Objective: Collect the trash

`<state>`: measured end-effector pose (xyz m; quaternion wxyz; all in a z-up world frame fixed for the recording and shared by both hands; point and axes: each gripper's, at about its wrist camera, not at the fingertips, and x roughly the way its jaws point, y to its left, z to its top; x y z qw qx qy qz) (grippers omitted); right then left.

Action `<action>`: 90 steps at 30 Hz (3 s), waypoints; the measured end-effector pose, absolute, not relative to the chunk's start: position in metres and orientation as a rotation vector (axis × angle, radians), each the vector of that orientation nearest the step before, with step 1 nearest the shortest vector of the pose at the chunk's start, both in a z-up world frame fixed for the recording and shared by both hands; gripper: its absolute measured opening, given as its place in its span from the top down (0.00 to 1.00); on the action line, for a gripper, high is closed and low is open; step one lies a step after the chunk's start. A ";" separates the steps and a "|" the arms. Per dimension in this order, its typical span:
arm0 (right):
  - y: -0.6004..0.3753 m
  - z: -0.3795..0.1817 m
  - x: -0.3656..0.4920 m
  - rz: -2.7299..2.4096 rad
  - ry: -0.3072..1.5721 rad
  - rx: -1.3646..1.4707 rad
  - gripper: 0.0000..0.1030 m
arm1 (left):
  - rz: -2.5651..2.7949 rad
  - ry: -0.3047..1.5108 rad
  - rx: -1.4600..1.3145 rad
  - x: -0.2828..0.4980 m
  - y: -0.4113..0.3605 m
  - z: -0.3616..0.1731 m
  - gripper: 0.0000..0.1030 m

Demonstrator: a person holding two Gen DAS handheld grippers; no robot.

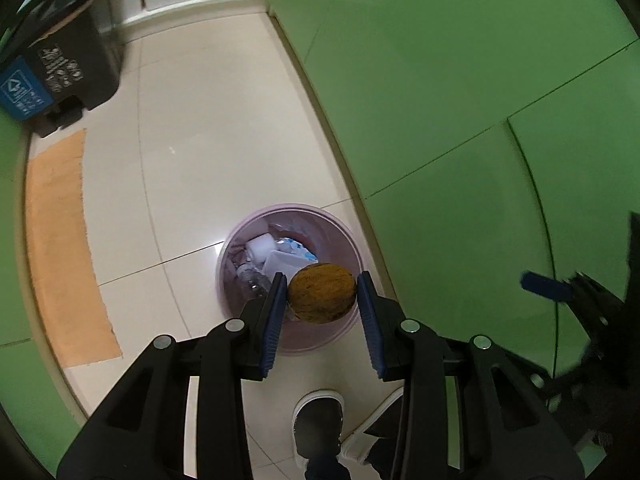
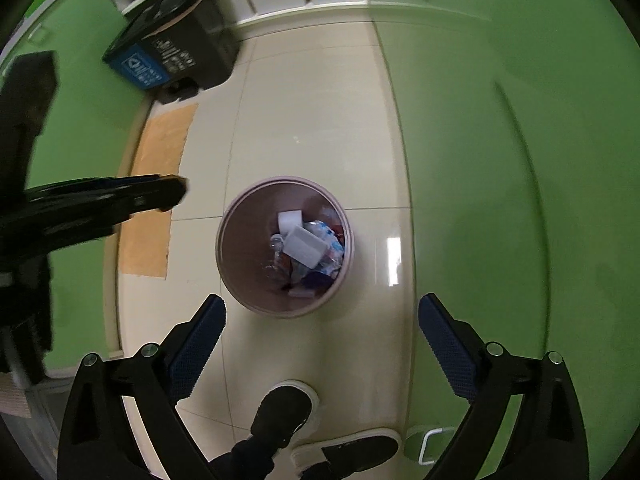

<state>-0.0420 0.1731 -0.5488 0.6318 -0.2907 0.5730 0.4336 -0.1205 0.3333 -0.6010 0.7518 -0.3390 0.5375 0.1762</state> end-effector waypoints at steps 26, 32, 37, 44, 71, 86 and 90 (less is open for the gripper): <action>0.155 -0.362 -0.077 1.046 1.220 -0.535 0.06 | 0.467 1.129 -0.598 -0.156 0.323 -0.410 0.03; 0.155 -0.267 -0.090 1.078 1.158 -0.490 0.06 | 0.481 1.068 -0.548 -0.172 0.319 -0.301 0.03; 0.134 -0.184 -0.081 1.051 1.087 -0.415 0.06 | 0.456 0.995 -0.496 -0.172 0.309 -0.212 0.03; 0.075 -0.096 -0.054 0.930 0.989 -0.321 0.06 | 0.370 0.913 -0.415 -0.150 0.279 -0.117 0.03; -0.168 0.025 0.002 0.426 0.797 -0.128 0.06 | 0.034 0.814 -0.130 -0.047 0.112 0.001 0.03; -0.193 0.027 0.019 0.413 0.835 -0.149 0.06 | 0.022 0.846 -0.116 -0.039 0.070 0.005 0.03; -0.195 0.022 0.018 0.420 0.851 -0.153 0.06 | 0.024 0.856 -0.124 -0.037 0.066 0.003 0.03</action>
